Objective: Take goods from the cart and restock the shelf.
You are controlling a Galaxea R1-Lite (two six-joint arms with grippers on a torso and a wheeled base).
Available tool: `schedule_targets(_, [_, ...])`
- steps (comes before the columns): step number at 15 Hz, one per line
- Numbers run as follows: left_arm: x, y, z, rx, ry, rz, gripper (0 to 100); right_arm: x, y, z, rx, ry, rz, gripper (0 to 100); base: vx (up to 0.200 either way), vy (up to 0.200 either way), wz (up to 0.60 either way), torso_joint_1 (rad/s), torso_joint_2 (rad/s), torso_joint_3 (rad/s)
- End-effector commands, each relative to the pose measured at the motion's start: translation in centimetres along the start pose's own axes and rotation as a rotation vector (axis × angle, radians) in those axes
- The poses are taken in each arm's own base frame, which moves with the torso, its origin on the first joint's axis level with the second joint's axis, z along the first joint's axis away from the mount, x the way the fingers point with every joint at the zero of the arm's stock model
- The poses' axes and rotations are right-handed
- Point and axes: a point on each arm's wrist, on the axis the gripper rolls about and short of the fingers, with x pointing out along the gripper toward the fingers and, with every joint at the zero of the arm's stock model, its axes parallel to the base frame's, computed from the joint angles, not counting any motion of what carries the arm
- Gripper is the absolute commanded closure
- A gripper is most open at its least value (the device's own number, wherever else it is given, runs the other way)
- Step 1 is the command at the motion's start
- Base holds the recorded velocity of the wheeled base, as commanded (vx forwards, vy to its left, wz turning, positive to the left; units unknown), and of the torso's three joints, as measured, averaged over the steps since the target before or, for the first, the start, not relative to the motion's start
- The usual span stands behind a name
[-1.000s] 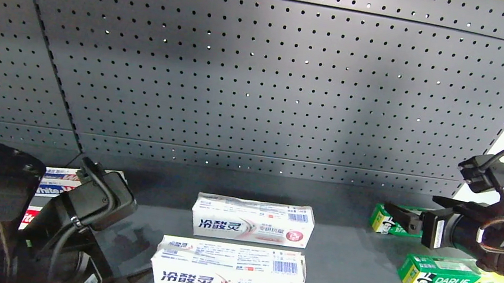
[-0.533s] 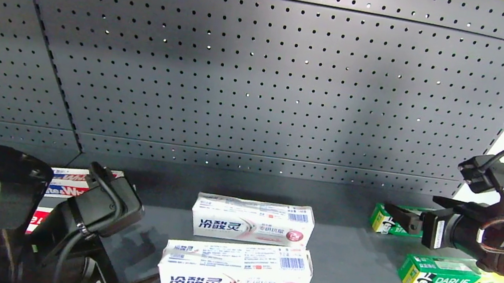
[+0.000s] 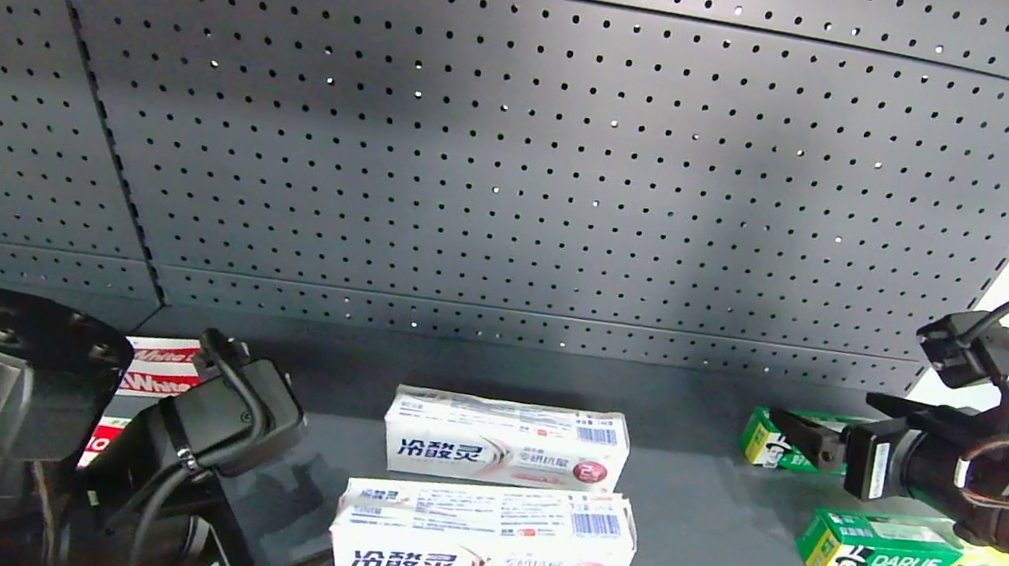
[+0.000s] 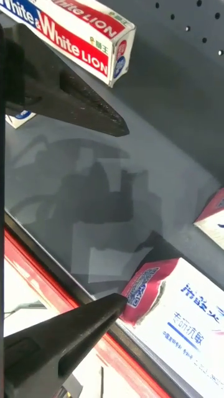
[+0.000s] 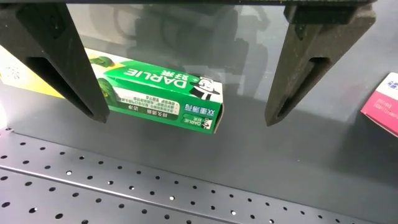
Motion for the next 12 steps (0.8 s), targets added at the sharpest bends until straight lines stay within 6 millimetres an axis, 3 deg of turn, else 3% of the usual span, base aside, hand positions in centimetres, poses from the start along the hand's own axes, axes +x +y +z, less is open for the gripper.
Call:
schedule_targets(1, [0.2,0.0,0.0,0.001,0.006,0.0,0,-0.6,0.7,0.3,-0.014,-0.018,0.03,0,0.0,0.0,0.0,0.0,0.0,0.0])
schedule_targets(5, [0.6,-0.1,0.1,0.002,0.017,-0.005,0,-2.0,3.7,-1.4,-0.052,0.02,0.155,0,0.0,0.0,0.0,0.0,0.0,0.0])
schedule_targets(12, [1.5,0.0,0.6,0.002,0.013,-0.004,0,-2.2,4.6,-2.1,-0.081,0.025,0.199,0,0.0,0.0,0.0,0.0,0.0,0.0])
